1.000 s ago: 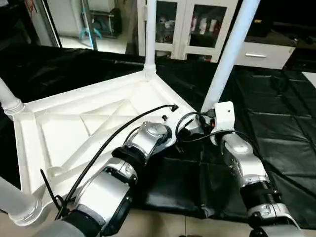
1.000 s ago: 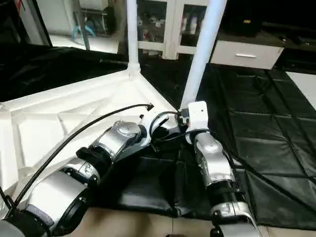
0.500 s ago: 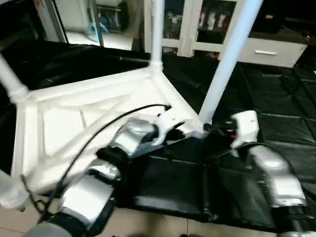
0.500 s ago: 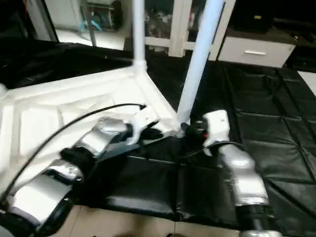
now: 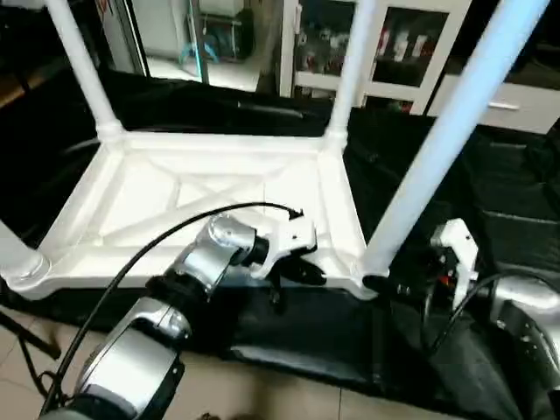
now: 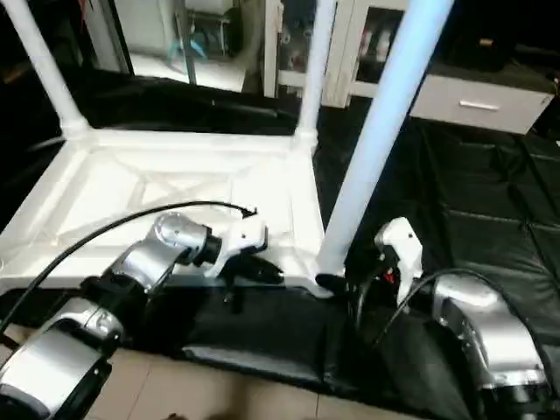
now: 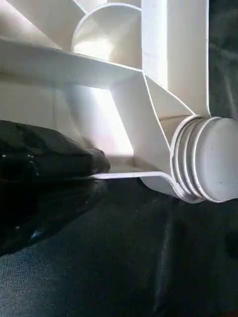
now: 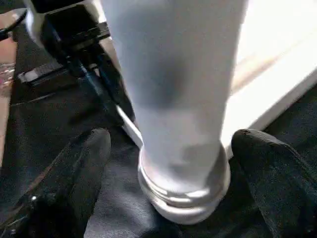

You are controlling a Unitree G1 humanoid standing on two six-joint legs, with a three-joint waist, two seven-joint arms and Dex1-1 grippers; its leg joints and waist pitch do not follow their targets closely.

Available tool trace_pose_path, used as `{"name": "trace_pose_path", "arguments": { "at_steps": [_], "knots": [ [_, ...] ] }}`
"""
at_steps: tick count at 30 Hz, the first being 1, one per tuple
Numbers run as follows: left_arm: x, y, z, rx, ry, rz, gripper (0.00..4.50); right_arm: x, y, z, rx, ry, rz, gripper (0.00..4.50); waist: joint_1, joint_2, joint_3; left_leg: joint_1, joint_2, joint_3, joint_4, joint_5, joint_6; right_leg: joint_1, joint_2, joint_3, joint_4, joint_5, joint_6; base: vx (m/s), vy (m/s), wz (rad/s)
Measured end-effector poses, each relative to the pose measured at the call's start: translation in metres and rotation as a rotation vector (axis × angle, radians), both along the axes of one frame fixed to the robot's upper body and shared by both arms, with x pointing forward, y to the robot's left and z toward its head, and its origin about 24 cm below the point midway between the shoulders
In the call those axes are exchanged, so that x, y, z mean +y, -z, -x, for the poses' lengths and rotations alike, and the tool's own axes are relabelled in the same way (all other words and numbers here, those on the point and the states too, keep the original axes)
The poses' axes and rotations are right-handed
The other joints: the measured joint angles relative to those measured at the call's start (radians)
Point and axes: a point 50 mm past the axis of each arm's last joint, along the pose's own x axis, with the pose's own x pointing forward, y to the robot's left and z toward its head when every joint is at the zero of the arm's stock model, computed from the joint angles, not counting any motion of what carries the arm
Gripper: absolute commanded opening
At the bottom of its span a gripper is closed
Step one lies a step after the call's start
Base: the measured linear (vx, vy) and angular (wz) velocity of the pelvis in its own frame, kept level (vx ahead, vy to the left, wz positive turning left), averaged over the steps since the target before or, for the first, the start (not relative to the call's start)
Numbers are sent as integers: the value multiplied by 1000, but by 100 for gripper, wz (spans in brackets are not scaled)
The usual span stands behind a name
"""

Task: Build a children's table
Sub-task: Rotate leg to tighten

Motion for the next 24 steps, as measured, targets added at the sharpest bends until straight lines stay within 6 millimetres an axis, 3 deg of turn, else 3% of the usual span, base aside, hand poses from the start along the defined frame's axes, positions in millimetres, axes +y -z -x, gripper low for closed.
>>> {"name": "trace_pose_path", "arguments": {
  "at_steps": [3,10,14,15,24],
  "knots": [
    [-1,0,1,6,12,-3,0,2,0,-3,11,-47,13,424,3,0,0,-1,0,0,0,0,0,0,0,0,0,0,0,0,0,0],
    [-1,-1,2,10,19,-7,0,3,4,-8,24,-105,42,353,5,-2,0,-1,1,0,3,0,0,0,0,0,1,-1,0,0,0,0],
    [0,-1,4,12,29,-13,0,4,7,-10,28,-126,63,334,9,-2,0,-1,1,0,4,0,0,0,0,-1,2,-1,0,0,0,0],
    [0,-1,4,13,31,-13,0,4,7,-10,28,-129,66,307,11,-2,0,-1,1,0,4,0,0,0,0,0,2,-1,0,0,0,0],
    [0,0,5,16,37,-17,0,2,7,-11,26,-146,71,251,17,-3,-1,-1,1,0,4,0,0,0,0,-1,2,-1,0,0,0,0]
  ]
}}
